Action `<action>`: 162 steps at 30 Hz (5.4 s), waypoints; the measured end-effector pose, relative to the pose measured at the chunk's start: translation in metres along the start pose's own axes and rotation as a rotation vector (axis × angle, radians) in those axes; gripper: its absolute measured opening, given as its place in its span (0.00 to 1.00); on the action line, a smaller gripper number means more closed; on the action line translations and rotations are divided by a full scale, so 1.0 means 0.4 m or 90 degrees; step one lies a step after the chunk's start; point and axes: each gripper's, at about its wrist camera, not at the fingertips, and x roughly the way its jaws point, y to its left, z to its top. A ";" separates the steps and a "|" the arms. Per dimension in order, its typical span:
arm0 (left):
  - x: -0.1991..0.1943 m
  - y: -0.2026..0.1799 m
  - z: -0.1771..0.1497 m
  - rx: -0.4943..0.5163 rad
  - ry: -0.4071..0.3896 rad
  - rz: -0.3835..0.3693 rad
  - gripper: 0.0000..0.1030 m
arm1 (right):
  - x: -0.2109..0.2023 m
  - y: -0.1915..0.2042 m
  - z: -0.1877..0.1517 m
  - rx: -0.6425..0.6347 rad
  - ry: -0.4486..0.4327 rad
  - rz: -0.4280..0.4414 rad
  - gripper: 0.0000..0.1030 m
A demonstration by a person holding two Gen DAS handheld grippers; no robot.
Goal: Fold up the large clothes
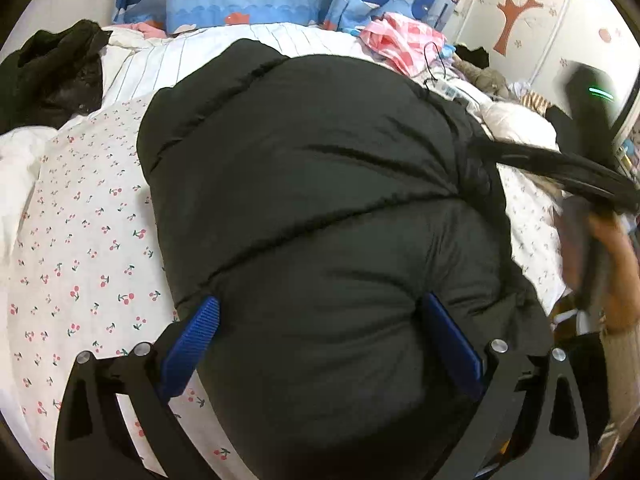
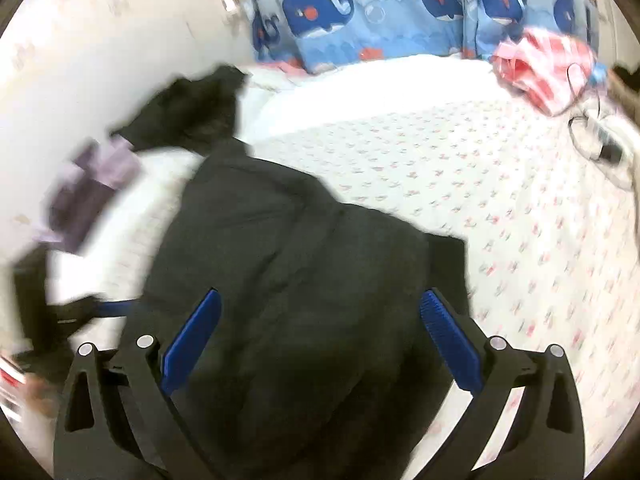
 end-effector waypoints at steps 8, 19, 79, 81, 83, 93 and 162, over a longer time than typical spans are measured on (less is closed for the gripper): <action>-0.063 0.103 0.017 -0.119 -0.043 -0.095 0.93 | -0.019 -0.095 -0.008 0.130 0.019 0.109 0.94; 0.015 0.301 -0.036 -0.405 -0.014 -0.187 0.93 | 0.008 -0.290 -0.218 0.341 0.121 0.232 0.94; -0.056 0.062 -0.026 -0.115 -0.031 0.030 0.93 | 0.123 -0.039 -0.093 0.222 0.087 0.268 0.93; -0.092 0.083 -0.022 -0.136 -0.083 0.055 0.93 | 0.108 -0.037 -0.084 0.216 0.082 0.275 0.93; -0.132 0.088 -0.017 -0.134 -0.143 0.102 0.93 | 0.104 -0.042 -0.091 0.209 0.088 0.280 0.93; -0.081 0.016 -0.018 -0.016 -0.132 0.203 0.93 | -0.033 0.011 -0.060 0.081 0.018 0.314 0.93; -0.106 0.139 -0.042 -0.203 -0.095 -0.096 0.85 | 0.158 -0.067 -0.139 0.361 0.165 0.491 0.94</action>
